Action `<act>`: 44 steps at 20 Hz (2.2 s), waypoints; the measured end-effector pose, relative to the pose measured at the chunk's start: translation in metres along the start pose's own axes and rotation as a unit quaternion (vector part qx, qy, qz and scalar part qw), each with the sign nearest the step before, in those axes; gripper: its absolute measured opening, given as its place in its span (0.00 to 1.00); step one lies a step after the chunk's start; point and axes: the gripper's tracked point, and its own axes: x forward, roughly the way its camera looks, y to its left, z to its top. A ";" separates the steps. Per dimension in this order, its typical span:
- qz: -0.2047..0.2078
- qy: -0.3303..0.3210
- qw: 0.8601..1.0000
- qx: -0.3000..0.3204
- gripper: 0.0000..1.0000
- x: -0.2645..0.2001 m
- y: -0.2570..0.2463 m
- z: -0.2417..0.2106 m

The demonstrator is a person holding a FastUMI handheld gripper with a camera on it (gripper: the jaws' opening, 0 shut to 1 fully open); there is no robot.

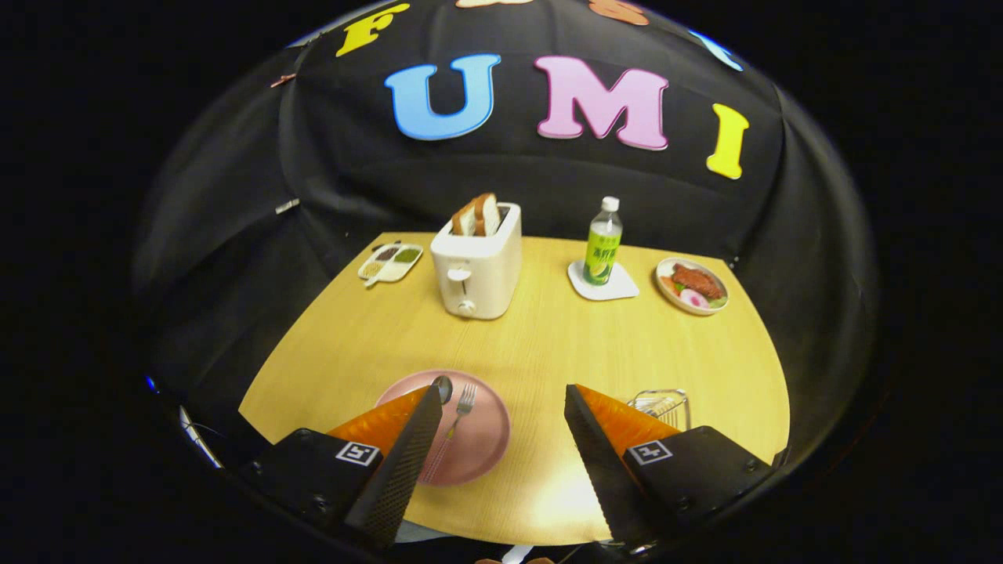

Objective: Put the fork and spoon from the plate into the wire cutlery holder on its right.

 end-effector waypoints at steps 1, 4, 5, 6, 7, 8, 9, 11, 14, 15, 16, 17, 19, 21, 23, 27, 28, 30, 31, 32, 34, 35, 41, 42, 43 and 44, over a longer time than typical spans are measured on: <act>0.008 0.023 1.000 -0.002 0.99 0.008 0.008 -0.013; 0.027 0.092 0.995 -0.006 0.99 0.032 0.028 -0.057; 0.028 0.109 0.994 -0.008 0.99 0.039 0.031 -0.068; 0.028 0.122 0.992 -0.011 0.98 0.045 0.035 -0.079; 0.030 0.134 0.990 -0.013 0.98 0.051 0.039 -0.087; 0.033 0.148 0.988 -0.012 0.96 0.057 0.043 -0.096; 0.034 0.159 0.987 -0.013 0.94 0.062 0.047 -0.104; 0.031 0.175 0.984 -0.024 0.92 0.078 0.050 -0.117; 0.025 0.200 0.979 -0.025 0.88 0.090 0.053 -0.134; 0.025 0.209 0.977 -0.021 0.85 0.093 0.055 -0.138; 0.025 0.217 0.976 -0.018 0.79 0.095 0.056 -0.142; 0.026 0.224 0.974 -0.014 0.77 0.097 0.058 -0.144; 0.026 0.234 0.972 -0.011 0.71 0.099 0.059 -0.149; 0.032 0.244 0.969 -0.005 0.65 0.101 0.063 -0.152; 0.038 0.259 0.965 -0.006 0.57 0.102 0.067 -0.157; 0.039 0.278 0.960 0.013 0.32 0.102 0.064 -0.161; 0.045 0.276 0.960 0.014 0.23 0.104 0.065 -0.160; 0.051 0.273 0.961 0.008 0.17 0.107 0.061 -0.159; 0.056 0.275 0.960 0.013 0.14 0.105 0.058 -0.159; 0.058 0.279 0.958 0.021 0.13 0.100 0.054 -0.158; 0.064 0.279 0.957 0.037 0.10 0.094 0.045 -0.154; 0.068 0.278 0.957 0.041 0.10 0.090 0.040 -0.152; 0.102 0.266 0.958 0.041 0.10 0.041 0.013 -0.125; 0.109 0.261 0.959 0.024 0.10 0.028 0.004 -0.119; 0.119 0.259 0.958 0.007 0.09 0.015 -0.004 -0.113; 0.127 0.259 0.957 -0.007 0.10 0.001 -0.014 -0.108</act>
